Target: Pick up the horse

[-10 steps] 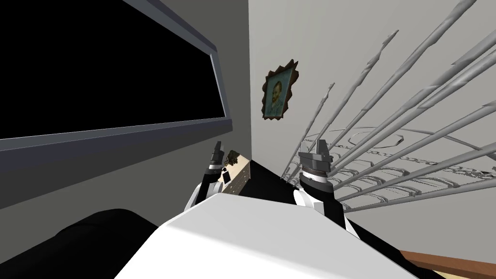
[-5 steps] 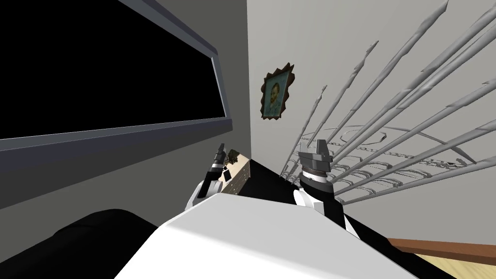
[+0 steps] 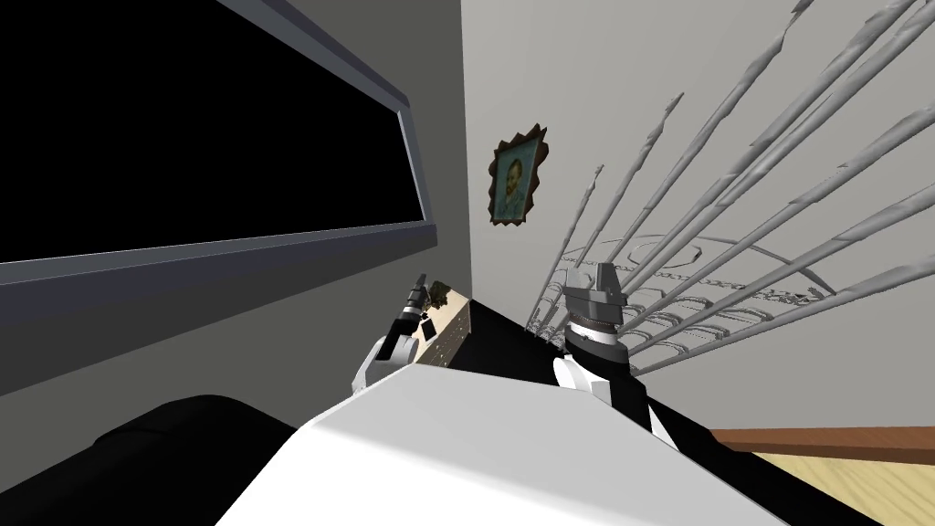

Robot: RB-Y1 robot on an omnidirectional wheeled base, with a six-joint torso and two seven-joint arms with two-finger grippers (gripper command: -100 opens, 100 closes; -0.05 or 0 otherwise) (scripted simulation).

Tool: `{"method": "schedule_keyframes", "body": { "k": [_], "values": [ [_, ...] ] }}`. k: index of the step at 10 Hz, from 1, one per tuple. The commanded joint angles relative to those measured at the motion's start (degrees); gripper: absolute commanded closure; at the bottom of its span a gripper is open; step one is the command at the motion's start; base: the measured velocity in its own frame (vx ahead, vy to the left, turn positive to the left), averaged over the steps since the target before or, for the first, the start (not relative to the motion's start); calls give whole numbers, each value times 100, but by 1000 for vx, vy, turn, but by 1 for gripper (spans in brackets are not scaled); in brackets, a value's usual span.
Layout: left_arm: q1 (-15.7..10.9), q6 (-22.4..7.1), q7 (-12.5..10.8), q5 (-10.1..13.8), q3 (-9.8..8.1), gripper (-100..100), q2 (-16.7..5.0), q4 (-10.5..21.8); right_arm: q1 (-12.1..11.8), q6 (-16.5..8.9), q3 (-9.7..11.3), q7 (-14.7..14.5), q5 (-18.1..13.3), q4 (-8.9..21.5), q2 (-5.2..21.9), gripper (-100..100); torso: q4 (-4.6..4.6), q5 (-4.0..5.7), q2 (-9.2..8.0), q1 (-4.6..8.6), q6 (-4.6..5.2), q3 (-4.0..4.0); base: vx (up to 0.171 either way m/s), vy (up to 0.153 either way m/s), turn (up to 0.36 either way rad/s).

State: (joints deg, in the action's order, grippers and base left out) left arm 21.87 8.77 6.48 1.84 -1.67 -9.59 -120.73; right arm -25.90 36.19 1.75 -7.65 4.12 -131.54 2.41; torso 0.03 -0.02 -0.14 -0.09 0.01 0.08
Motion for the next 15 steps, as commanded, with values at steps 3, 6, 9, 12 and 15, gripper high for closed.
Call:
{"method": "schedule_keyframes", "body": {
  "k": [3,6,9,12,15],
  "values": [
    [-190,-407,33,164,-32,-100,-119,410,0,0,0,0,0,0,0,0,-1,0,4,-1,-1,-2,-29,20,-43],
    [-433,-918,74,393,-91,-100,-290,805,-1,0,0,0,0,0,0,0,-2,-1,9,-3,-2,-5,-19,26,-63],
    [-562,-1186,102,511,-121,-100,-376,1145,0,0,0,0,0,0,0,0,-3,-1,13,-3,0,-7,-13,23,-54],
    [-830,-1631,171,751,-180,-100,-551,1668,-1,0,0,0,0,0,0,0,-2,-1,11,-4,-3,-6,-15,28,-68],
    [-968,-2019,212,872,-209,-100,-641,1980,-1,0,0,0,0,0,0,0,-2,-1,13,-4,-1,-7,-11,29,-59]
  ]
}}
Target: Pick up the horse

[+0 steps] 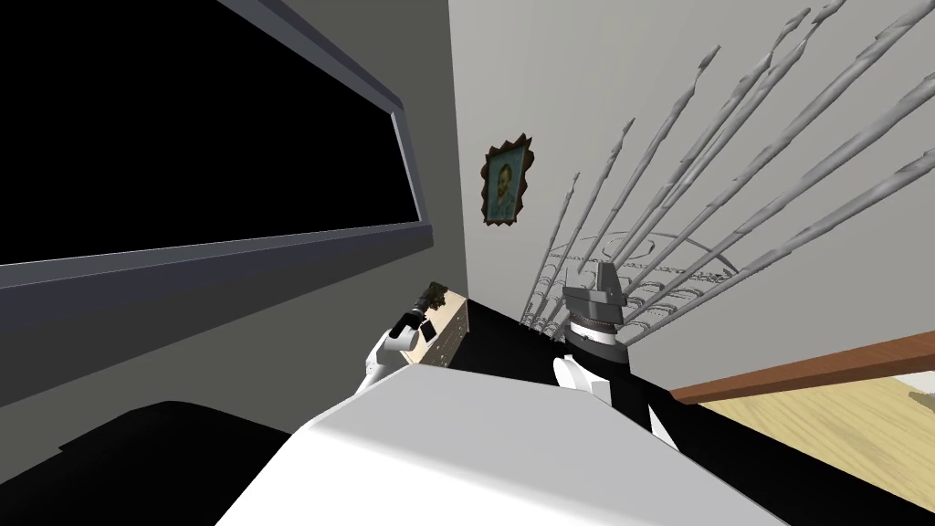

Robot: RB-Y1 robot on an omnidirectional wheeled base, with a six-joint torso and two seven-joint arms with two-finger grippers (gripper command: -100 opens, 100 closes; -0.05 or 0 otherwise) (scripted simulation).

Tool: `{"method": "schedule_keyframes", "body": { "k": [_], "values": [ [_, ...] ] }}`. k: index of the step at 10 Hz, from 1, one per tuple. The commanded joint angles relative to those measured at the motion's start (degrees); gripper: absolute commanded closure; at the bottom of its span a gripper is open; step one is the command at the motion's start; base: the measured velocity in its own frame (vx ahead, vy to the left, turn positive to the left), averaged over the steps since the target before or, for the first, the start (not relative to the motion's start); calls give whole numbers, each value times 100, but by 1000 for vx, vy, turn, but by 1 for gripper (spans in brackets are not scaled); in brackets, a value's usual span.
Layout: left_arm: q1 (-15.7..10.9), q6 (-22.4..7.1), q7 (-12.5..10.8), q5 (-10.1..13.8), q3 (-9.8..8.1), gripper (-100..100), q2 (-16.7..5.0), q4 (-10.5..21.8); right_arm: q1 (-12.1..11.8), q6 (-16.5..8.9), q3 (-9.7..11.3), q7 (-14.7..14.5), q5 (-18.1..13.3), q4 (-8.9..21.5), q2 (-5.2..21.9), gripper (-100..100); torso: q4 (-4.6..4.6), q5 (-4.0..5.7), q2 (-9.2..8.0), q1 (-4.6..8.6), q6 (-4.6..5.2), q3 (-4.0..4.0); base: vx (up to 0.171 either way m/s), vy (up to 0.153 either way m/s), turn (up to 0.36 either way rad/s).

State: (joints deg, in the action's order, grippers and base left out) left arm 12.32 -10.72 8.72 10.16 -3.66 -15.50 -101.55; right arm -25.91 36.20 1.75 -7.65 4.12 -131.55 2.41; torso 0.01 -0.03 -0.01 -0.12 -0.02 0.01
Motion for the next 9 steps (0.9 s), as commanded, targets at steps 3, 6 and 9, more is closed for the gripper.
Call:
{"method": "schedule_keyframes", "body": {
  "k": [3,6,9],
  "values": [
    [-292,-548,82,281,-64,-100,-235,582,0,0,0,0,0,0,0,0,0,0,0,1,0,0,-11,24,-78],
    [-432,-919,135,399,-89,-100,-330,955,0,0,0,0,0,0,0,0,0,0,0,-1,1,0,-11,26,-64],
    [-708,-1383,249,629,-134,-100,-519,1518,0,0,0,0,0,0,0,0,0,1,2,2,-1,-1,-8,22,-76]
  ]
}}
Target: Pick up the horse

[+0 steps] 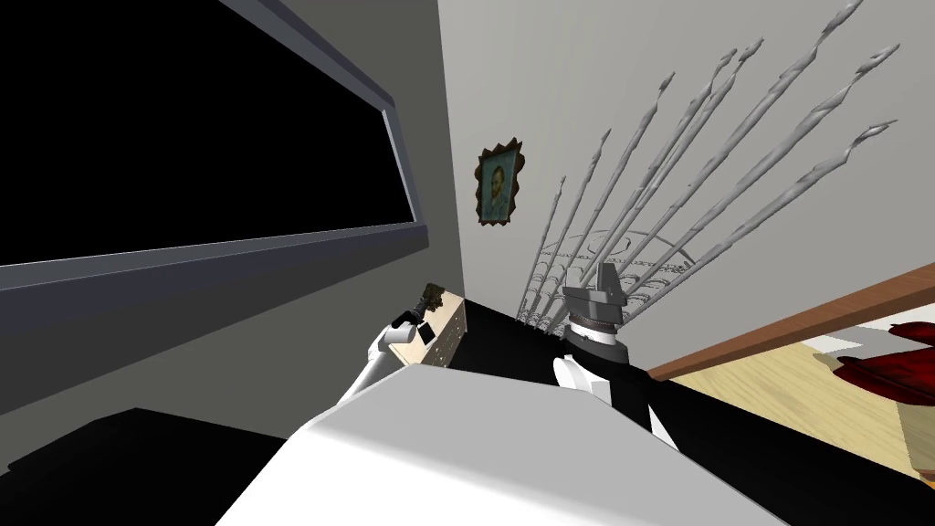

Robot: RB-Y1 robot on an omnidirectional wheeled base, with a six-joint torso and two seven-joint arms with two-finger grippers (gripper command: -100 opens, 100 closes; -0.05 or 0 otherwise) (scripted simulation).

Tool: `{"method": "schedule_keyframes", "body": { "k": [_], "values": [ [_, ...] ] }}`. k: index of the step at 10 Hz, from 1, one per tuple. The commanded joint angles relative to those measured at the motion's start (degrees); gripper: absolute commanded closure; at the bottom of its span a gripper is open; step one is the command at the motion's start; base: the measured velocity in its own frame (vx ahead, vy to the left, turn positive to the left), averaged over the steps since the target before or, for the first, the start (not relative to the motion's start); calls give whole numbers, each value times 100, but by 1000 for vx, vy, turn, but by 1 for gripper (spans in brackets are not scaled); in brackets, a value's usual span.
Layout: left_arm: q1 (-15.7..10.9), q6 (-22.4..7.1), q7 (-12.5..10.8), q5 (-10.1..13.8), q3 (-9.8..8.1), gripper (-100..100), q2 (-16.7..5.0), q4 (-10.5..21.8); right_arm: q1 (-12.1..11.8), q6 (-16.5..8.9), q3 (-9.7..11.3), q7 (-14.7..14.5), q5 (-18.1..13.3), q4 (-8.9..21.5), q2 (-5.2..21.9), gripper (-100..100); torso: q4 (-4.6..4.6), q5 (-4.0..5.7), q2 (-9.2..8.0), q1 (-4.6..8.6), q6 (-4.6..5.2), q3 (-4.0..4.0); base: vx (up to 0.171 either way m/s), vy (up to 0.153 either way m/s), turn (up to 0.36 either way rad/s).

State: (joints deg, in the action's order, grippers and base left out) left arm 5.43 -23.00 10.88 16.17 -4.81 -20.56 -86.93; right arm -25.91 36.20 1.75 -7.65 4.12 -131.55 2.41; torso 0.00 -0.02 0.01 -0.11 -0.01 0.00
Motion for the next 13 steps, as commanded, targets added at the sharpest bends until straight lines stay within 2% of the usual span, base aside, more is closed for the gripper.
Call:
{"method": "schedule_keyframes", "body": {
  "k": [1,2,3,4,5,6,7,8,9,10,11,12,13],
  "values": [
    [-19,-241,33,28,-19,-100,-13,95,0,0,0,0,0,0,0,0,0,0,0,0,0,0,-6,22,-57],
    [-154,-400,95,137,-40,-100,-106,390,0,0,0,0,0,0,0,0,0,0,0,1,-2,0,0,24,-115],
    [-154,-506,95,137,-40,-100,-106,390,0,0,0,0,0,0,0,0,0,0,3,-1,0,-1,-2,27,-44],
    [-286,-706,158,242,-61,-100,-196,654,-1,0,0,0,0,0,0,0,-1,0,2,0,-2,-1,0,26,-86],
    [-286,-763,158,242,-61,-100,-196,681,0,0,0,0,0,0,0,0,-1,0,3,0,0,-2,1,23,-53],
    [-415,-996,223,341,-80,-100,-281,855,-1,0,0,0,0,0,0,0,-1,0,3,0,-3,-1,0,28,-79],
    [-415,-1008,223,341,-80,-100,-281,964,0,0,0,0,0,0,0,0,0,0,3,-1,0,-2,4,23,-47],
    [-540,-1242,290,435,-97,-100,-362,1133,-1,0,0,0,0,0,0,0,-1,0,4,0,-3,-2,11,30,-96],
    [-540,-1242,290,435,-97,-100,-362,1238,0,0,0,0,0,0,0,0,-1,0,8,-2,0,-4,11,28,-54],
    [-660,-1464,356,522,-113,-100,-437,1432,-1,0,0,0,0,0,0,0,-2,-1,8,0,-2,-4,12,26,-101],
    [-660,-1464,356,522,-113,-100,-437,1502,0,0,0,0,0,0,0,0,-2,0,8,-1,-1,-5,7,25,-39],
    [-773,-1672,422,604,-127,-100,-508,1726,-1,0,0,0,0,0,0,0,-2,0,7,1,-3,-4,6,24,-66],
    [-773,-1672,422,604,-127,-100,-508,1756,-1,0,0,0,0,0,0,0,-1,0,7,1,-1,-4,8,22,-45]
  ]
}}
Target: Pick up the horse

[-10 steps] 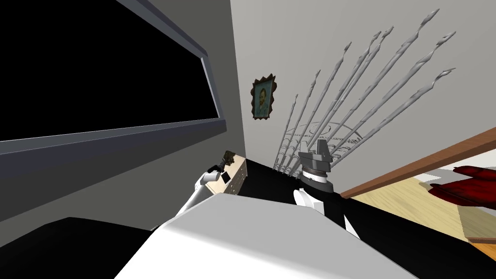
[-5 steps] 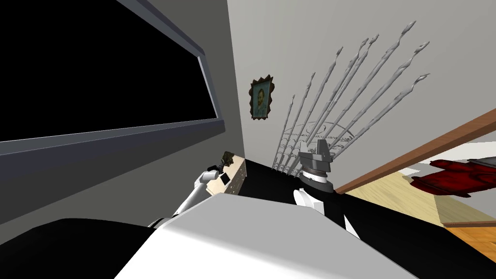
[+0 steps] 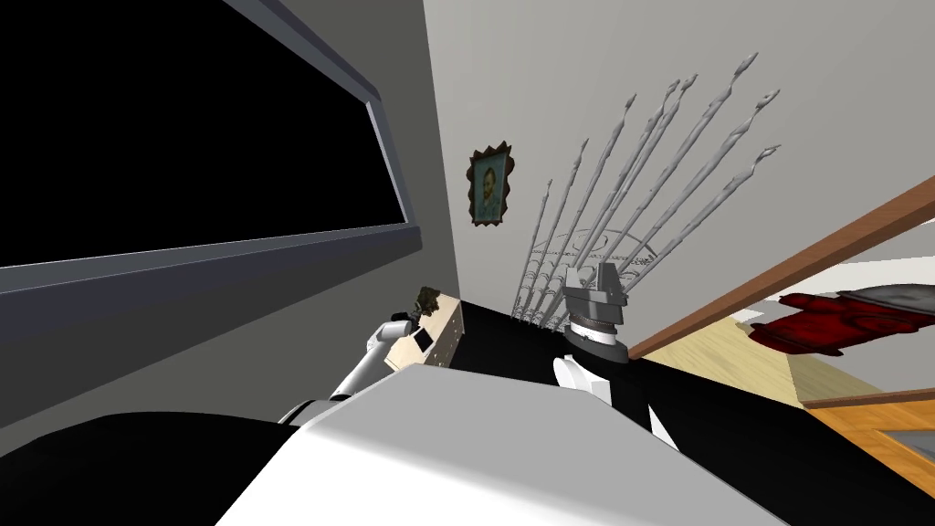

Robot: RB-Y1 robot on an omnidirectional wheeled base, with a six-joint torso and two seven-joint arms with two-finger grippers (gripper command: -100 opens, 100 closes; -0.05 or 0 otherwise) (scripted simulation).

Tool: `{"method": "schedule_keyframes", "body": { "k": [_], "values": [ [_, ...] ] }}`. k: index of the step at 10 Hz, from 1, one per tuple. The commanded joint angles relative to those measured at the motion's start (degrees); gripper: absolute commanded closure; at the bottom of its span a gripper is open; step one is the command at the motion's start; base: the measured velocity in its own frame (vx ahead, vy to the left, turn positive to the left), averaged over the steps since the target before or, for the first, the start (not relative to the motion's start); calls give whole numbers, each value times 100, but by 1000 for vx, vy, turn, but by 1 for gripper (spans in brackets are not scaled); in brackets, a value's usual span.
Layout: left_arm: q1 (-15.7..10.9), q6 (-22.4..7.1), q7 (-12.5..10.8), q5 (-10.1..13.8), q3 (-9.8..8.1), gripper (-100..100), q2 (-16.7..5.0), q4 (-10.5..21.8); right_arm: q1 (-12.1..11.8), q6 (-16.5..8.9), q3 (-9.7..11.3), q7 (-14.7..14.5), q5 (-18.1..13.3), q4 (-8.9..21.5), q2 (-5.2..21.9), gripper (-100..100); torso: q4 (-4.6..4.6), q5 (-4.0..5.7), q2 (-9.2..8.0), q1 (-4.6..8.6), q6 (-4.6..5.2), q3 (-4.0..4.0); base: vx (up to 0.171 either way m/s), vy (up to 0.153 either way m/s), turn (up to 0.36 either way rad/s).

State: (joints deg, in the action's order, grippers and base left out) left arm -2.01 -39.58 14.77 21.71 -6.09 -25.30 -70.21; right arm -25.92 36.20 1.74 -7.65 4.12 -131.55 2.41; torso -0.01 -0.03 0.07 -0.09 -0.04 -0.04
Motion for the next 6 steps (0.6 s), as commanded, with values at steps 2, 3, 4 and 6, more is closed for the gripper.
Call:
{"method": "schedule_keyframes", "body": {
  "k": [2,3,4,6],
  "values": [
    [-136,-209,98,126,-13,-100,-100,325,0,0,0,0,0,0,0,0,0,0,2,-3,2,-1,13,29,-64],
    [-236,-388,161,195,-24,-100,-164,553,0,0,0,0,0,0,0,0,0,0,1,-2,0,-1,13,23,-69],
    [-236,-388,161,195,-24,-100,-164,553,0,0,0,0,0,0,0,0,0,0,2,0,1,-1,11,19,-38],
    [-417,-696,277,314,-40,-100,-289,956,0,0,0,0,0,0,0,0,-1,1,5,1,2,-3,28,25,-95]
  ]
}}
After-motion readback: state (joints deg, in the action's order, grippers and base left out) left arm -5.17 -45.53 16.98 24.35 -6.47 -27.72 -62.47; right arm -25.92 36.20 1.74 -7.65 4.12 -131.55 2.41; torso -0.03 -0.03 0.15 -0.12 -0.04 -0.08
